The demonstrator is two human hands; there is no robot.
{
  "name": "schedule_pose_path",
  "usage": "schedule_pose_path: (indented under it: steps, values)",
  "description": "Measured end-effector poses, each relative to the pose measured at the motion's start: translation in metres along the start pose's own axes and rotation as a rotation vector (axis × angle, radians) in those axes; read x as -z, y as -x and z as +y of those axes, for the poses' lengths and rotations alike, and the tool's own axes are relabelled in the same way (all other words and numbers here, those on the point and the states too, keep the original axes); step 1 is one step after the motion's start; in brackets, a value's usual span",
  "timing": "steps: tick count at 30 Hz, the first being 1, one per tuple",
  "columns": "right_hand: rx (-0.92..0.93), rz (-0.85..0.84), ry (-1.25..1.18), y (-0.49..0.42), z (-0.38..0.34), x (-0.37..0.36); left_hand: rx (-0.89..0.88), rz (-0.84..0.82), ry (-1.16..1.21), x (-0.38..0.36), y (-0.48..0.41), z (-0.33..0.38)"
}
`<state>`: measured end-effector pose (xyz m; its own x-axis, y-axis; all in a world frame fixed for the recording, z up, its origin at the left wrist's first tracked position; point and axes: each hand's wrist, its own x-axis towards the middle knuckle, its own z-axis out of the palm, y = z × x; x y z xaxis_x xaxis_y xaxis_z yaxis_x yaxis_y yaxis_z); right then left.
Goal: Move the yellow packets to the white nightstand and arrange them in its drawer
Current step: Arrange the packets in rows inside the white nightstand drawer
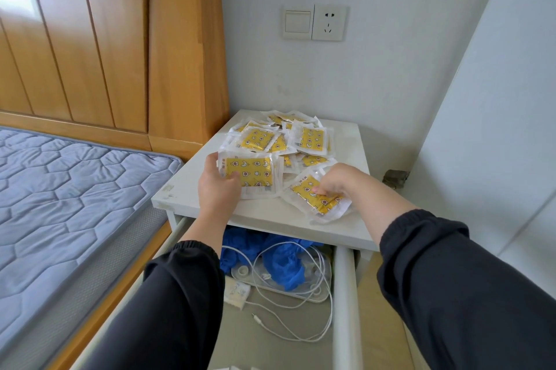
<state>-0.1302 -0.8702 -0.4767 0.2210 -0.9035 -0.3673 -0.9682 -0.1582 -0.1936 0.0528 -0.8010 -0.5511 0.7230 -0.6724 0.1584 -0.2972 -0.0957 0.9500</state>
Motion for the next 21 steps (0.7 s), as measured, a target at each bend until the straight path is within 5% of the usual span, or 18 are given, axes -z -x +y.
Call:
schedule_pose_path:
  steps: [11,21]
  values:
    - [0.083,0.019,-0.196,0.015,-0.010,-0.005,0.001,-0.009,-0.017,0.004,0.007,0.002]
    - [-0.018,0.112,-0.674,0.014,0.021,-0.034,0.158,-0.045,0.212,0.024,0.041,0.007]
